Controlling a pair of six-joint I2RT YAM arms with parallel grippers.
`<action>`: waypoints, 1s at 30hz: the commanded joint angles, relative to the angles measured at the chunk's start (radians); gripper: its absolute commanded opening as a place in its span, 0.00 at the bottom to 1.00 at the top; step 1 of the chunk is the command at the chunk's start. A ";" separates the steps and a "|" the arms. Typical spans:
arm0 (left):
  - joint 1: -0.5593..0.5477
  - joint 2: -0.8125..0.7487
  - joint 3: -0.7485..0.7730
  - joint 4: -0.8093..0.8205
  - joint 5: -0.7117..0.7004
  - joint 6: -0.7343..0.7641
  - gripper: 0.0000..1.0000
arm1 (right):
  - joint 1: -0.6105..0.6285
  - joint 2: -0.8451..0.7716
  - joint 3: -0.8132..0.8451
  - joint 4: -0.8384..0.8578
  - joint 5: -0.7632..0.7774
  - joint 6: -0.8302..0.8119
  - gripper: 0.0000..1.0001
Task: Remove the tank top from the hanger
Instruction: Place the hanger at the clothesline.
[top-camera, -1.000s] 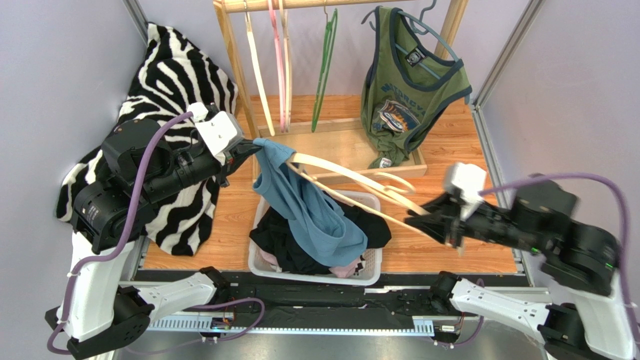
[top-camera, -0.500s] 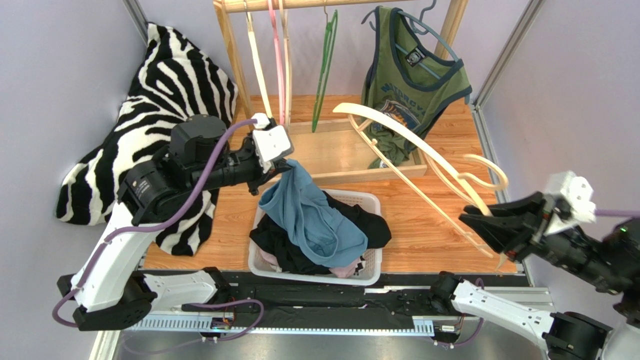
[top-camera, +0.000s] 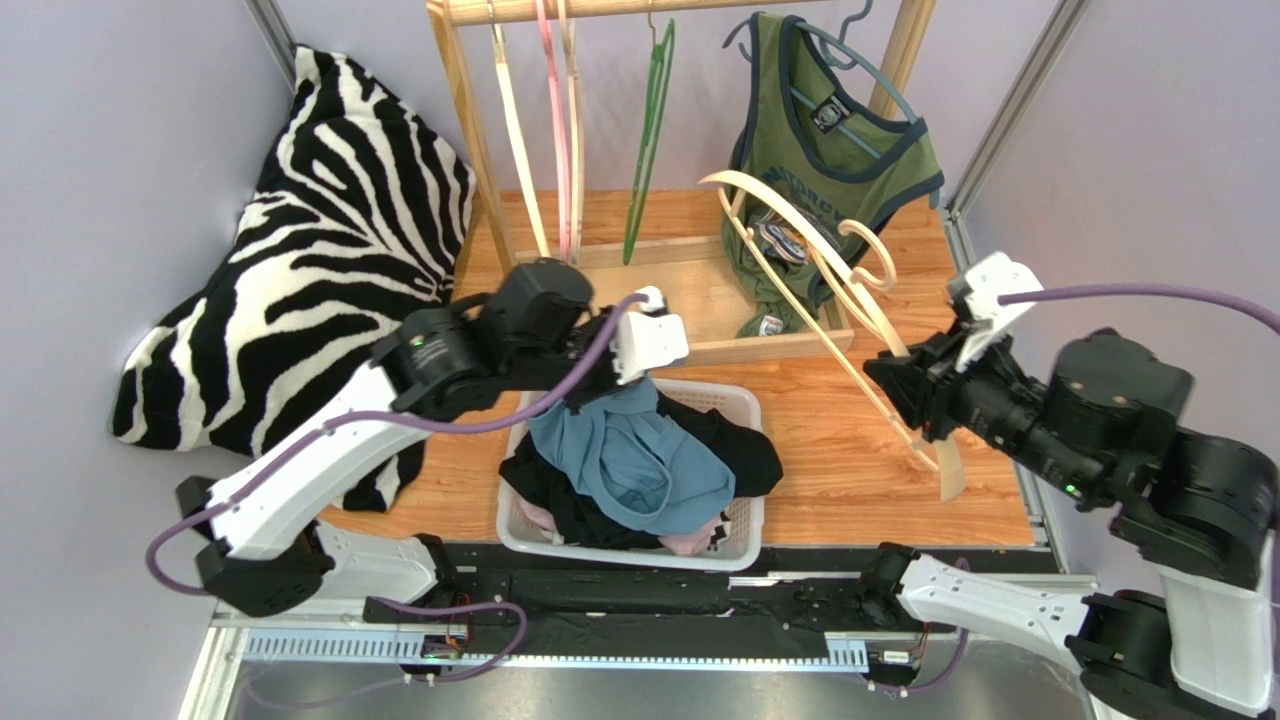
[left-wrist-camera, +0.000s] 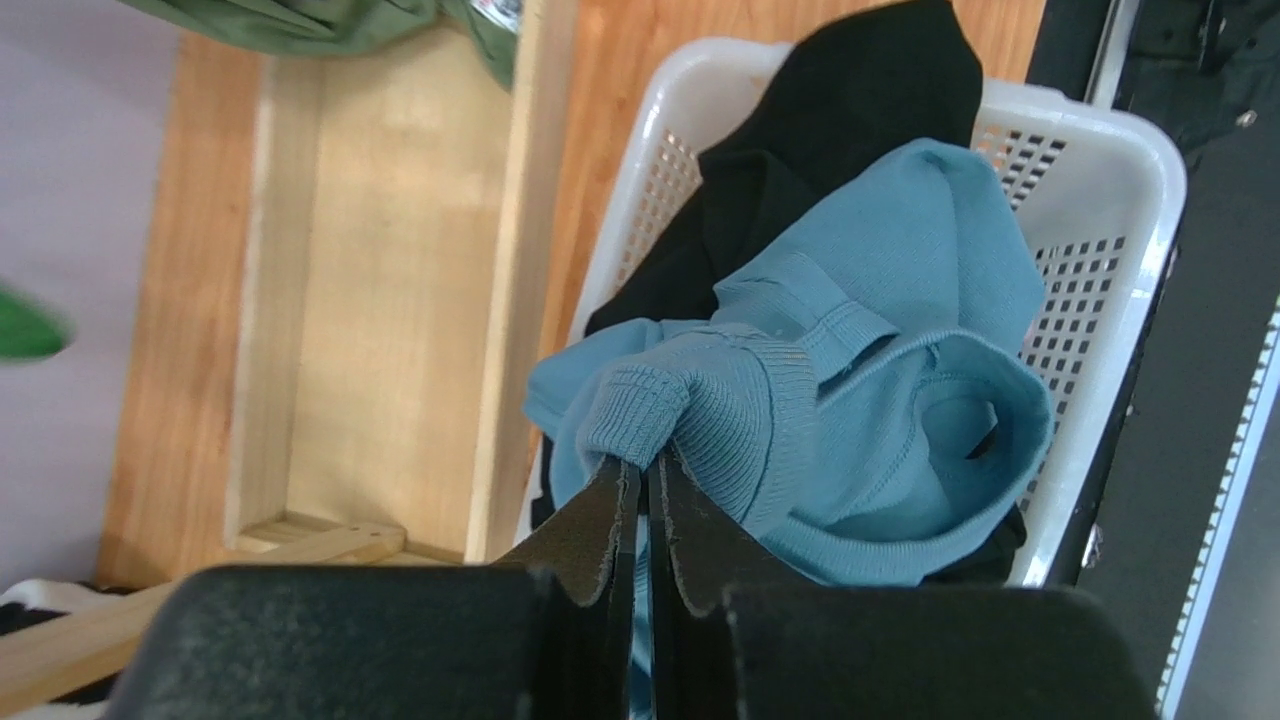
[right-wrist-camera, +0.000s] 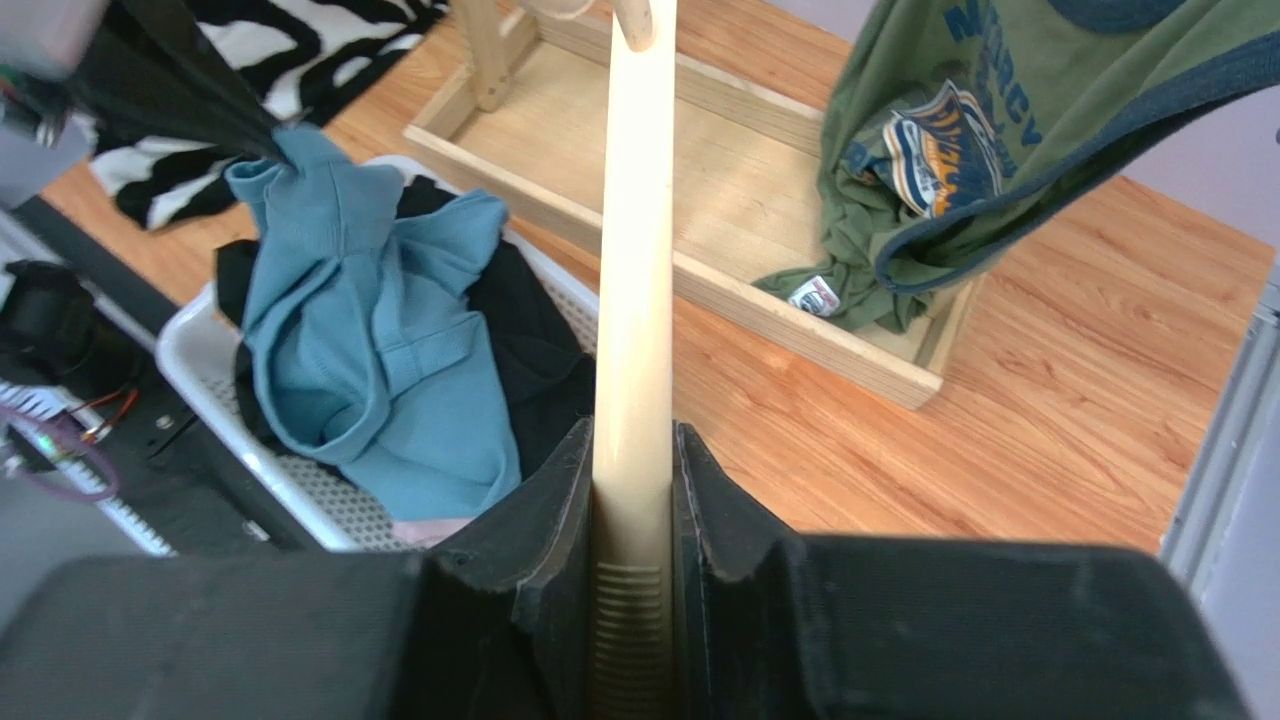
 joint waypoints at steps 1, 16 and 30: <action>-0.038 0.076 -0.026 -0.010 -0.018 0.025 0.07 | -0.001 0.040 -0.053 0.131 0.119 0.039 0.00; -0.130 -0.010 -0.380 -0.008 0.088 0.063 0.77 | -0.397 0.353 0.106 0.255 -0.233 0.093 0.00; -0.132 0.070 -0.607 0.054 -0.002 0.031 0.96 | -0.500 0.640 0.427 0.291 -0.342 0.108 0.00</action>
